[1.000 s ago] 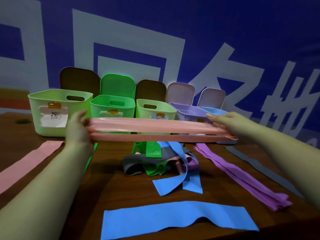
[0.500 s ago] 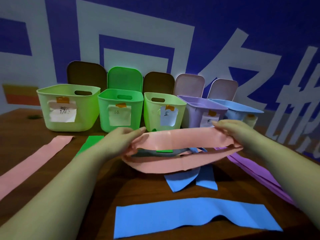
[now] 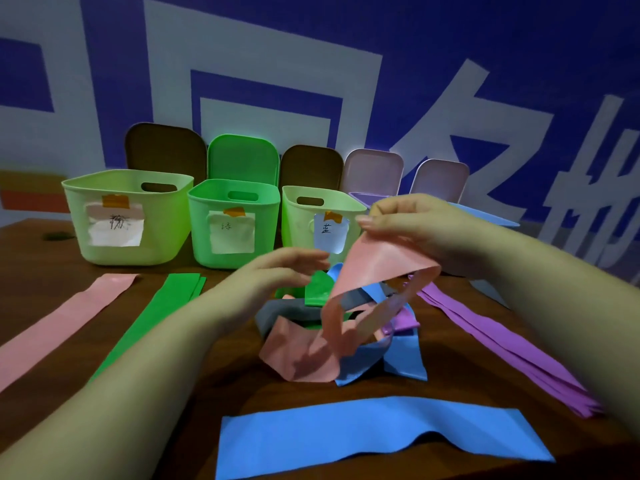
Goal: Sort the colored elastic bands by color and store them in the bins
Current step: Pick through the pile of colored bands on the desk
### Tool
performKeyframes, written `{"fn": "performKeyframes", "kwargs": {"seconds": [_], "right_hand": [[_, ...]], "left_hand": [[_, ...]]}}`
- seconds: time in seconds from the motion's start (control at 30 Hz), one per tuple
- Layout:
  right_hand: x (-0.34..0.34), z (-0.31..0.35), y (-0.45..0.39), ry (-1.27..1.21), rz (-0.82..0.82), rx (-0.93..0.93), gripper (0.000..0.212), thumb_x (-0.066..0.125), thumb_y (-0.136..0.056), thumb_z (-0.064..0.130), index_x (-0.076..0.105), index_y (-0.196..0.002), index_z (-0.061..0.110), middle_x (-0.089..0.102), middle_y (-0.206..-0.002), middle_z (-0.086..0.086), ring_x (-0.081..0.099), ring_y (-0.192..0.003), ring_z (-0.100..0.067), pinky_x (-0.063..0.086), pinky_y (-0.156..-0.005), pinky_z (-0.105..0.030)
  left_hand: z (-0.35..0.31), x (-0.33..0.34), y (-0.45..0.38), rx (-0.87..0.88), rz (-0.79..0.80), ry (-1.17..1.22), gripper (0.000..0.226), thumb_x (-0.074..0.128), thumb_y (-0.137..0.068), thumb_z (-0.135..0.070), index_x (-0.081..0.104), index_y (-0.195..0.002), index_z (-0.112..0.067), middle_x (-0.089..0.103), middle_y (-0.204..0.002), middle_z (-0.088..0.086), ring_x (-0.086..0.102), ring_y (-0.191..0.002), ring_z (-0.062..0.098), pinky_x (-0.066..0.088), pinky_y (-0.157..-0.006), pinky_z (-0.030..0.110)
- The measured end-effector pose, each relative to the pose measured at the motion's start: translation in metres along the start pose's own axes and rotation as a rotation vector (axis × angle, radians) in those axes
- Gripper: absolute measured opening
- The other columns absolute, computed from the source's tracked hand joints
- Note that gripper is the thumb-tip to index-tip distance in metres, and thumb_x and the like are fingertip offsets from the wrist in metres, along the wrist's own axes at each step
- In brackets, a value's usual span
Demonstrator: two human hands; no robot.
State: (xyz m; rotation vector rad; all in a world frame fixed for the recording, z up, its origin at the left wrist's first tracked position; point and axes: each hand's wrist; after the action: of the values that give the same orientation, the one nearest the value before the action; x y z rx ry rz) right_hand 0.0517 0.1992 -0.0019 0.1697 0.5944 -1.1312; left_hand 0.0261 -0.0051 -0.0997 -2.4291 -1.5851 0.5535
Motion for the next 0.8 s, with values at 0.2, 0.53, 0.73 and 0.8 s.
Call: {"fn": "performKeyframes", "kwargs": {"seconds": [0.2,0.53,0.73,0.8], "right_hand": [[-0.005,0.003,0.003,-0.033,0.059,-0.042,0.019,0.070,-0.069,0.029,0.061,-0.054,0.021,0.057,-0.057,0.000,0.051,-0.050,-0.015,0.040,-0.045,-0.022],[0.002,-0.036,0.002,0.478,-0.257,0.030,0.040,0.056,-0.087,0.043,0.052,-0.122,0.023,0.055,-0.115,0.013,0.055,-0.104,-0.007,0.045,-0.087,-0.021],[0.044,-0.030,0.009,0.621,-0.144,-0.122,0.025,0.063,-0.080,0.049,0.065,-0.097,0.030,0.063,-0.094,0.017,0.058,-0.091,0.000,0.049,-0.084,-0.025],[0.053,-0.034,0.009,0.707,-0.194,-0.198,0.020,0.062,-0.082,0.050,0.062,-0.093,0.034,0.061,-0.093,0.018,0.057,-0.091,-0.001,0.049,-0.082,-0.027]], "left_hand": [[-0.003,0.001,0.004,-0.102,0.176,0.209,0.024,0.062,-0.053,-0.017,0.061,-0.073,-0.005,0.062,-0.067,0.004,0.058,-0.066,0.013,0.047,-0.063,0.017],[-0.003,-0.005,0.000,-0.252,-0.151,0.292,0.005,0.063,-0.083,-0.012,0.062,-0.078,-0.013,0.059,-0.072,0.003,0.054,-0.064,0.013,0.047,-0.056,0.017],[-0.003,-0.006,-0.002,-0.404,-0.241,0.482,0.016,0.053,-0.091,-0.013,0.066,-0.082,-0.011,0.063,-0.065,0.001,0.058,-0.052,0.007,0.048,-0.049,0.016],[-0.004,-0.005,-0.002,-0.425,-0.245,0.544,0.018,0.053,-0.091,-0.013,0.066,-0.079,-0.011,0.065,-0.064,0.001,0.061,-0.052,0.008,0.051,-0.051,0.018]]}}
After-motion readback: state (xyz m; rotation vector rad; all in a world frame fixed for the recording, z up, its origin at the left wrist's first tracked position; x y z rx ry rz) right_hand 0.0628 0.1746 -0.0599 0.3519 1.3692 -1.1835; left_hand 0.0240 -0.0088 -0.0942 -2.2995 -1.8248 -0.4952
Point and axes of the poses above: each hand's wrist, its own y-axis away from the middle knuckle, its own x-axis out of the palm, z = x × y
